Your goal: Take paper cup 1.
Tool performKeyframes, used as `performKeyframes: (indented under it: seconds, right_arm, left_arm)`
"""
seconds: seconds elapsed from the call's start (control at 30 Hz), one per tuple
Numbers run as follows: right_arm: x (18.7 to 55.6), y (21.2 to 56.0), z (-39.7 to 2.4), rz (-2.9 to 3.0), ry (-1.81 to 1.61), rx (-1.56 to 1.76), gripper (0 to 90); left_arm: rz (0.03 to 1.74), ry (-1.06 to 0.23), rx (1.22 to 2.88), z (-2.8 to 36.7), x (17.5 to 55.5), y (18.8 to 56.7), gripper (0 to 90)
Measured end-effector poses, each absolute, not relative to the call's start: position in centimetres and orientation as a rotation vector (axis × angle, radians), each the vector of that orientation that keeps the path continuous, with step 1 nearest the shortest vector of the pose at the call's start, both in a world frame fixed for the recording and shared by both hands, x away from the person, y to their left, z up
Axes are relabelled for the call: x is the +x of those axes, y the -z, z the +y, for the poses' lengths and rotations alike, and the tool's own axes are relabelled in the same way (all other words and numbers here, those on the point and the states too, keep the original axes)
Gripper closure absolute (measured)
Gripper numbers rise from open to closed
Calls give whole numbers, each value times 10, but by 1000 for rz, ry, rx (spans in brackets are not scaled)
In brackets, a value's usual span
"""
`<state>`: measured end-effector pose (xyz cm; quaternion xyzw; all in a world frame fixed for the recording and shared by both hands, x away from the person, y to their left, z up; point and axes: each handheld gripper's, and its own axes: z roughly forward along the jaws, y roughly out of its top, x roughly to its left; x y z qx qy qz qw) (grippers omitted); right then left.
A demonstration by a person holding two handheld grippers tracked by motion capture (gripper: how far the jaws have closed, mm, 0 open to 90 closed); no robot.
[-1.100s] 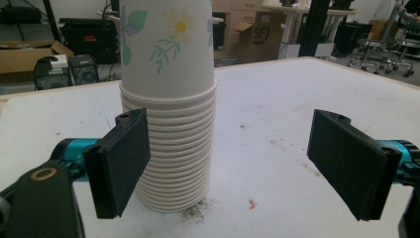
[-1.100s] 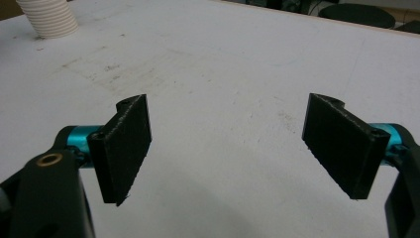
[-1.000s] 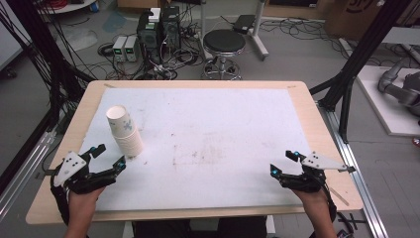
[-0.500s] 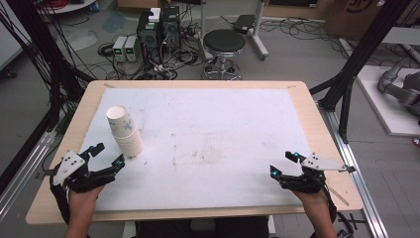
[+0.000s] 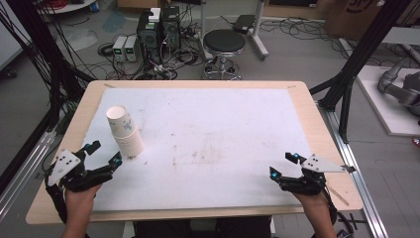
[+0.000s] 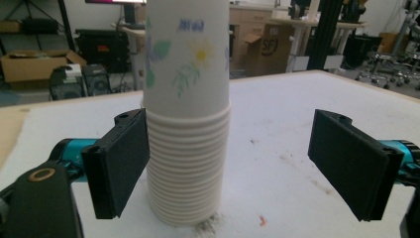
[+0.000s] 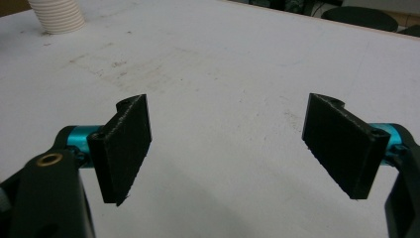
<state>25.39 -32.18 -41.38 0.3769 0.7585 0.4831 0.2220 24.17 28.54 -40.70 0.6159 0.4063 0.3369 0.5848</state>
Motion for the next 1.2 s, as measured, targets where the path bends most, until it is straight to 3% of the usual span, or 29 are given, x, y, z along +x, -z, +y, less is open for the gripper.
performKeyframes:
  seconds: [0.6, 1.2]
  right_arm:
    - [255, 414, -321, 2099, -1337, 1043, 197]
    - [255, 415, -322, 2108, -1341, 1045, 196]
  left_arm:
    - [931, -745, 1499, 292, 282, 340, 158]
    - [1008, -701, 1610, 278, 331, 336, 159]
